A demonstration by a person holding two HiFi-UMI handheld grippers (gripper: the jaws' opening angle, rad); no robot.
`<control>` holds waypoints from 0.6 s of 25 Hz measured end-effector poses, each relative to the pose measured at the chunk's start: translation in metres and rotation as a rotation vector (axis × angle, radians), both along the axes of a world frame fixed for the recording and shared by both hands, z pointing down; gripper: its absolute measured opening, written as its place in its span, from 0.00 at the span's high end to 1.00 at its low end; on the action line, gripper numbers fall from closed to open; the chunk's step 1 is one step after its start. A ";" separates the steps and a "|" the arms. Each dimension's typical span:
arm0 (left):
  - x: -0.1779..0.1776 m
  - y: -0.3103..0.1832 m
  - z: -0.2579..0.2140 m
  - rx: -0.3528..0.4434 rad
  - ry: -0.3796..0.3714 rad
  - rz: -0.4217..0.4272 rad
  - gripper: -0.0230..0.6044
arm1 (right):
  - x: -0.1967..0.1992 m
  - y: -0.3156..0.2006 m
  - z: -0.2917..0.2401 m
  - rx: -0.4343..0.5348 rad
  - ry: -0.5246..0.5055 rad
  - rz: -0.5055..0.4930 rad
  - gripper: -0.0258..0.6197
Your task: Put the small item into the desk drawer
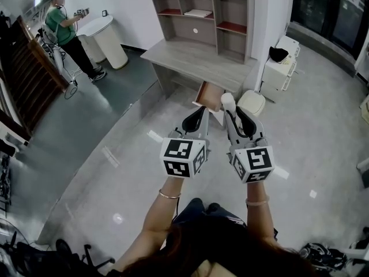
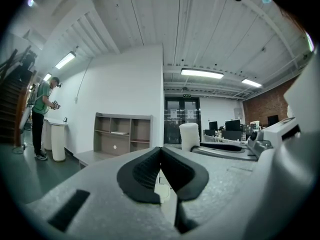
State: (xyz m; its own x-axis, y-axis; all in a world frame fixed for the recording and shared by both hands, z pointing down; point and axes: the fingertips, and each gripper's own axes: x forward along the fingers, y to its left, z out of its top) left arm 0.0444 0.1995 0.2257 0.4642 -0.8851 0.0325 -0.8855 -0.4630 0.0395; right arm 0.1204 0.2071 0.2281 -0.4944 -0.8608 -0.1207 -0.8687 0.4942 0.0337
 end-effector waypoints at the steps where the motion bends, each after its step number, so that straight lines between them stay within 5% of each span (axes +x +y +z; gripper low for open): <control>1: 0.000 -0.004 0.000 -0.001 -0.001 -0.002 0.94 | 0.000 -0.004 0.000 -0.001 0.001 -0.001 0.81; 15: -0.002 -0.079 0.013 -0.007 -0.007 0.028 0.94 | -0.009 -0.077 0.016 -0.014 0.014 0.016 0.81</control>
State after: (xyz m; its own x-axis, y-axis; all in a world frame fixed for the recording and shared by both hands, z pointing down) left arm 0.0427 0.1205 0.2391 0.4889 -0.8713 0.0419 -0.8723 -0.4877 0.0362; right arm 0.1118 0.1301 0.2444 -0.4824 -0.8700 -0.1017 -0.8758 0.4811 0.0392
